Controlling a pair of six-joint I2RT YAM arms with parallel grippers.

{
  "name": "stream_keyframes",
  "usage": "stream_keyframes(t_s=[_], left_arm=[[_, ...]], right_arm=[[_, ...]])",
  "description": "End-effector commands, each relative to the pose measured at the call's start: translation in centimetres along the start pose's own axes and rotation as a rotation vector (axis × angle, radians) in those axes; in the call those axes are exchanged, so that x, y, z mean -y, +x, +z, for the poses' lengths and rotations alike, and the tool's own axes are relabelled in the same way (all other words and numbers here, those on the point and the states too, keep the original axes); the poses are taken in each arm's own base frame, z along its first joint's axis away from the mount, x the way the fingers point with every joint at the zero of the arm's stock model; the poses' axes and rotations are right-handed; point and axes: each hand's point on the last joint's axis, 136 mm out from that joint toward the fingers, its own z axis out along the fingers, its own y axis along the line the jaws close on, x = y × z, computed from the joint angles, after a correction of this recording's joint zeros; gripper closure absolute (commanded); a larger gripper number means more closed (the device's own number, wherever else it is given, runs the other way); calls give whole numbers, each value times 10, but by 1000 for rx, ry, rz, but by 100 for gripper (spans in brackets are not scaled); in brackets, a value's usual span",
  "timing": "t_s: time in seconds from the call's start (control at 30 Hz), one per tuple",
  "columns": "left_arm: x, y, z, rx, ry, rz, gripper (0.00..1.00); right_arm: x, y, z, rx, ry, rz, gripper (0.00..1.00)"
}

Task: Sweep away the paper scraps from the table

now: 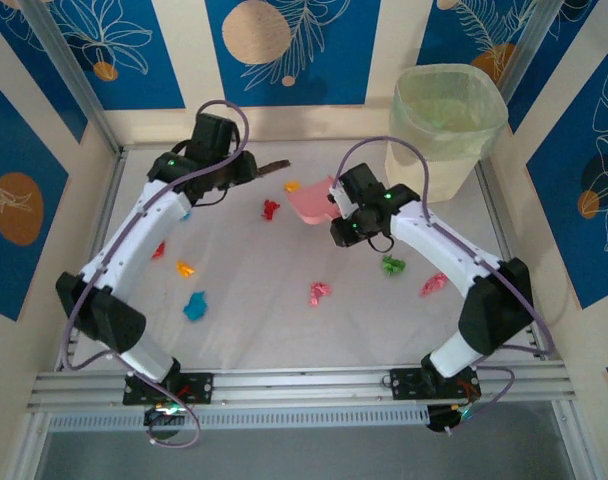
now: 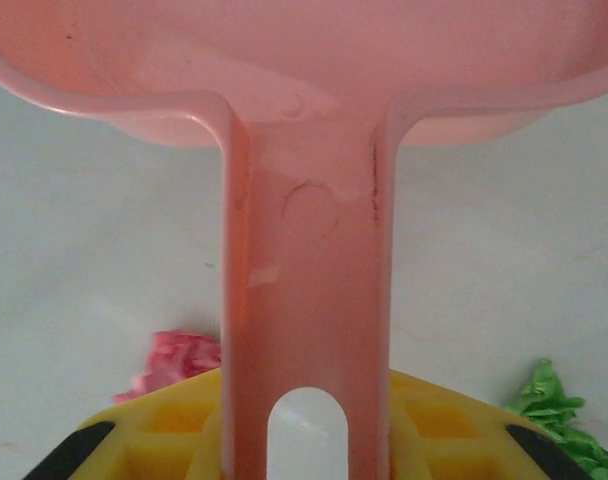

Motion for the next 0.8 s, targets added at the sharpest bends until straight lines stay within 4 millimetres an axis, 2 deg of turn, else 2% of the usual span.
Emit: stream_keyframes(t_s=[0.0,0.13,0.43,0.6,0.77], left_arm=[[14,-1,13,-61,65,11,100],[28,3,42,-121,113,-9,100],[33,-14,80,-97,80,18,100],[44,-23,83,-79,110,28,100],[44,-30,88,-44,101,43,100]], right_arm=[[8,2,15,-10,86,-72,100],[12,13,38,-81,125,-84,100],[14,21,74,-136,145,-92,100],[15,22,87,-159,138,-63,100],[16,26,98,-179,136,-58,100]])
